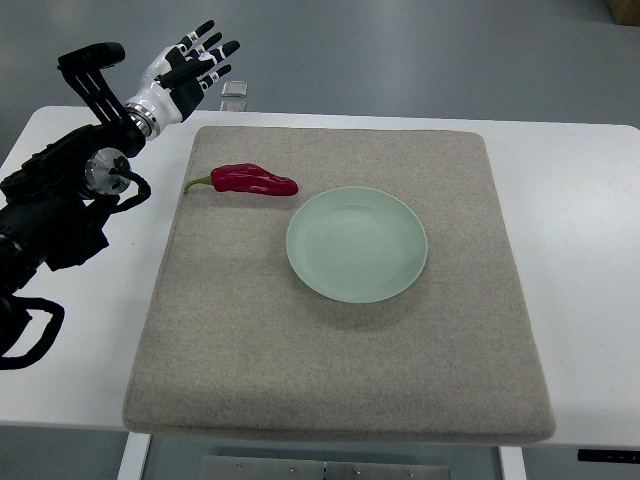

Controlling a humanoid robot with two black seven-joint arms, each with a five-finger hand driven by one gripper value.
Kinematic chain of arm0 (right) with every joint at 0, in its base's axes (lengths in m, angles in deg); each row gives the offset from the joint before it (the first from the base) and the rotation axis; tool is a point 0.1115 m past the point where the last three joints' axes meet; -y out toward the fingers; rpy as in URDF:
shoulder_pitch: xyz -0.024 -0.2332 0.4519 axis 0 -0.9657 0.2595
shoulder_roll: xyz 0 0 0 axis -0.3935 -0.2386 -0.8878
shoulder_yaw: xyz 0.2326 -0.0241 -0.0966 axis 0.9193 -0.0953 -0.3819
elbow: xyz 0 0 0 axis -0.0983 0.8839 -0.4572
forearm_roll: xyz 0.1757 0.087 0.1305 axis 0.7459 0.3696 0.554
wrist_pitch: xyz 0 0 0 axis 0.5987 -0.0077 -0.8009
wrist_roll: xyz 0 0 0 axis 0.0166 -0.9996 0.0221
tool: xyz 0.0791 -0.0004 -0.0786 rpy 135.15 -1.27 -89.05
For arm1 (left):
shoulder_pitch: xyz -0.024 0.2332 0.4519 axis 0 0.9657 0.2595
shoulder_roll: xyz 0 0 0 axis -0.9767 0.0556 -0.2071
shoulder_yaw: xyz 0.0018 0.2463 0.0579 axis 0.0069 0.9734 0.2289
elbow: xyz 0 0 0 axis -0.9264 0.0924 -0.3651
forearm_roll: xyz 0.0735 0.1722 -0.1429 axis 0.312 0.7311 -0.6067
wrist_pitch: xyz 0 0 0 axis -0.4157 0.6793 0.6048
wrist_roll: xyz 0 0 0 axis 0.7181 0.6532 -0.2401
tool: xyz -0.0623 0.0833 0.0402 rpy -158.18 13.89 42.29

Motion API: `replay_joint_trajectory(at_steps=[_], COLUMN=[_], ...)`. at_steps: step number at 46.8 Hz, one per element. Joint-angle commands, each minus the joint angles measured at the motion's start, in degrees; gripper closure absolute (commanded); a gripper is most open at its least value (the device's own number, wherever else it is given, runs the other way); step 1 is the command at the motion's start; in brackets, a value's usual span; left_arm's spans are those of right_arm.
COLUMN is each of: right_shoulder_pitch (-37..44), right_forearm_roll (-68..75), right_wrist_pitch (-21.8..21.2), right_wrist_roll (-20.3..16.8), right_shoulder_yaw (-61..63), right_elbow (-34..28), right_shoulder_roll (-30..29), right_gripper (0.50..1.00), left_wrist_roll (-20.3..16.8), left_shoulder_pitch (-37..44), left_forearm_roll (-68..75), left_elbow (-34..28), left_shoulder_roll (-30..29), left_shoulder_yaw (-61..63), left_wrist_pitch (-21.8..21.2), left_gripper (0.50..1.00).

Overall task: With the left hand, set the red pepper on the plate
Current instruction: 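Reach the left hand forward over the red pepper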

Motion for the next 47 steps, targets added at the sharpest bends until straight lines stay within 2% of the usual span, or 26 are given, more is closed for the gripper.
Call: replay_joint_trajectory(at_steps=[1, 7, 15, 25, 33, 42, 47], right_shoulder_pitch=[0.0, 0.0, 0.0, 0.0, 0.0, 0.0, 0.0], right_forearm_roll=[0.0, 0.0, 0.0, 0.0, 0.0, 0.0, 0.0], right_wrist_pitch=[0.0, 0.0, 0.0, 0.0, 0.0, 0.0, 0.0], right_wrist_roll=[0.0, 0.0, 0.0, 0.0, 0.0, 0.0, 0.0], right_shoulder_yaw=[0.0, 0.0, 0.0, 0.0, 0.0, 0.0, 0.0], right_elbow=[0.0, 0.0, 0.0, 0.0, 0.0, 0.0, 0.1], right_shoulder_roll=[0.0, 0.0, 0.0, 0.0, 0.0, 0.0, 0.0], right_gripper=[0.572, 0.572, 0.572, 0.572, 0.572, 0.572, 0.572], left_wrist_roll=[0.0, 0.0, 0.0, 0.0, 0.1, 0.0, 0.0], left_shoulder_pitch=[-0.2, -1.0, -1.1, -3.2, -4.9, -5.3, -5.9], left_forearm_roll=[6.1, 16.3, 29.3, 46.7, 55.4, 61.1, 65.4], left_elbow=[0.3, 2.1, 8.8, 13.1, 14.3, 18.7, 18.9], left_shoulder_roll=[-0.8, -2.3, -5.4, -9.3, -9.7, -10.9, -11.0], left_shoulder_yaw=[0.1, 0.0, 0.1, 3.4, 8.9, 13.1, 13.5], left_wrist_pitch=[0.0, 0.1, 0.4, 4.3, 6.6, 6.7, 6.6], left_gripper=[0.508, 0.508, 0.508, 0.508, 0.508, 0.510, 0.510])
